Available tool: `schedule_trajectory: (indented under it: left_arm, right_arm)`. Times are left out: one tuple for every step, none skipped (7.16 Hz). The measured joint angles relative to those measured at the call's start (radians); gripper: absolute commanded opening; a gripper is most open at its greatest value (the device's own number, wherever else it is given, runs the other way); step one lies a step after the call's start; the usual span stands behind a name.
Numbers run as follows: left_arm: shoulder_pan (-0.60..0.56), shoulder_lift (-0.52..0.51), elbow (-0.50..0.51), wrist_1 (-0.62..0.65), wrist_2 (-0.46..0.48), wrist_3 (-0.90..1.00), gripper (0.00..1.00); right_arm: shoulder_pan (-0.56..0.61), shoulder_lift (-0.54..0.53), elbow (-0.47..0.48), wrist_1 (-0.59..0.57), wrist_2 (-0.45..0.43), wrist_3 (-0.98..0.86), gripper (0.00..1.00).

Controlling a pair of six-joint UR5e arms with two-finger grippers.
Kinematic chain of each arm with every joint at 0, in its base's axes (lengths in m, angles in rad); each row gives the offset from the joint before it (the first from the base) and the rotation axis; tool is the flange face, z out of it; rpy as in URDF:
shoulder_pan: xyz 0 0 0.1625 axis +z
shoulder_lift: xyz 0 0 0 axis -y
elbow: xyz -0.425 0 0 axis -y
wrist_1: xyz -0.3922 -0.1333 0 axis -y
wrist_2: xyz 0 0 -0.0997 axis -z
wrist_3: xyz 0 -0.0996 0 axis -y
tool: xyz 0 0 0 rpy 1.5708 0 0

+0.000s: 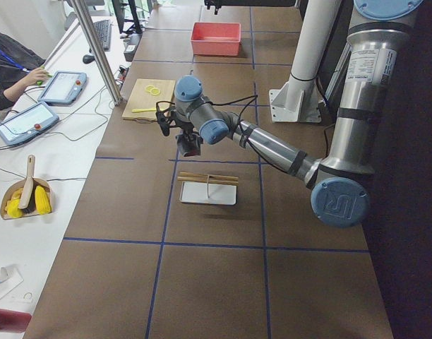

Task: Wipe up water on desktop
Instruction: 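Lift the grey cloth with the left gripper while the right arm reaches in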

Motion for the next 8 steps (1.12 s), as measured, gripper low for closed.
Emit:
schedule_trajectory:
  left_arm:
    - [0.018, -0.054, -0.005, 0.000, 0.002, -0.127, 0.00]
    - [0.051, -0.113, -0.009, 0.000, 0.006, -0.263, 0.00]
    - [0.084, -0.172, -0.010, 0.000, 0.008, -0.395, 0.01]
    - [0.115, -0.224, -0.010, 0.000, 0.009, -0.508, 0.02]
    - [0.143, -0.263, -0.011, 0.000, 0.009, -0.586, 0.03]
    - [0.177, -0.299, -0.011, -0.001, 0.008, -0.639, 0.03]
    - [0.211, -0.328, -0.009, -0.001, 0.008, -0.674, 0.03]
    - [0.242, -0.351, -0.009, -0.001, 0.008, -0.709, 0.03]
  right_arm:
    - [-0.076, 0.075, 0.000, 0.006, 0.007, 0.003, 1.00]
    - [-0.139, 0.143, 0.001, 0.011, 0.017, 0.005, 1.00]
    - [-0.197, 0.215, -0.002, 0.012, 0.019, 0.016, 1.00]
    - [-0.266, 0.296, -0.006, 0.010, 0.009, 0.052, 1.00]
    - [-0.336, 0.372, -0.009, 0.010, -0.023, 0.100, 1.00]
    - [-0.406, 0.447, -0.009, 0.010, -0.072, 0.146, 1.00]
    - [-0.464, 0.511, -0.007, 0.012, -0.119, 0.189, 1.00]
    - [-0.514, 0.561, -0.004, 0.015, -0.169, 0.234, 1.00]
